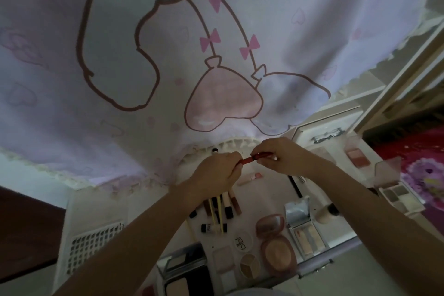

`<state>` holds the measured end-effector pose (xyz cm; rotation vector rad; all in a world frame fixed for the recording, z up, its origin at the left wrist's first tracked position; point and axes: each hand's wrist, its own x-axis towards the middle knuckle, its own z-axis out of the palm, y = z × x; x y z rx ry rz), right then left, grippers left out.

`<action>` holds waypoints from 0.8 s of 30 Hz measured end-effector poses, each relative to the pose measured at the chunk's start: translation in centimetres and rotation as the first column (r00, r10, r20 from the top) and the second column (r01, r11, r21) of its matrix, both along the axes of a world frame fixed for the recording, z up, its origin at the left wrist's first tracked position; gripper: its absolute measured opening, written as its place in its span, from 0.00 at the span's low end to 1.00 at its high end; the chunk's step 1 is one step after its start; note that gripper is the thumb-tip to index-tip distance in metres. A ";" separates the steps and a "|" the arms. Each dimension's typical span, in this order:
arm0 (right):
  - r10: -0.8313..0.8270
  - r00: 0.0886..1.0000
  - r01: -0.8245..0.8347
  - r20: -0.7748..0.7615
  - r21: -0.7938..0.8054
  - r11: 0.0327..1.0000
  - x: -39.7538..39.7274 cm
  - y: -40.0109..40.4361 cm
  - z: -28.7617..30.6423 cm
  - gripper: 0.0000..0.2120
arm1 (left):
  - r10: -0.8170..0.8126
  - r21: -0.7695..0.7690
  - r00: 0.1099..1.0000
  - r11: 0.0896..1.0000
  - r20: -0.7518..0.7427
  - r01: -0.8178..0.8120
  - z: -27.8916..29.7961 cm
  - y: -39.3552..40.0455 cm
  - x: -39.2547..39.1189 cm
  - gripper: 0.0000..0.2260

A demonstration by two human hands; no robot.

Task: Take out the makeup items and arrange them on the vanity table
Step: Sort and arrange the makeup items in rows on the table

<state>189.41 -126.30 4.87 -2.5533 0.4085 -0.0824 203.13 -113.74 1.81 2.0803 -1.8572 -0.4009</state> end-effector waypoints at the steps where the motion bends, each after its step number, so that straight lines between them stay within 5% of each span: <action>1: -0.013 1.000 0.013 -0.010 0.005 1.000 -0.3 -0.2 -0.3 0.09 | -0.016 0.022 1.000 1.000 -0.007 0.016 -0.4 -0.4 -0.2 0.10; 6: -0.111 0.992 0.115 -0.051 0.083 0.990 -2.1 -1.6 -2.1 0.14 | -0.053 0.069 0.984 0.995 -0.171 0.066 -2.6 -2.5 -1.5 0.10; 12: -0.426 0.905 0.421 0.012 0.131 0.898 -5.7 -3.9 -3.9 0.17 | 0.105 0.119 0.876 0.991 -0.471 -0.055 -6.3 -5.3 -3.4 0.15; 19: -0.410 0.791 0.428 -0.453 -0.068 0.901 -7.1 -5.9 -8.6 0.15 | 0.316 0.384 0.748 0.919 -0.583 -0.089 -10.0 -8.5 -5.7 0.08; 24: -0.368 0.654 0.353 -0.660 -0.164 0.921 -5.9 -5.7 -12.0 0.16 | 0.482 0.529 0.768 0.819 -0.421 -0.224 -12.3 -11.0 -7.5 0.17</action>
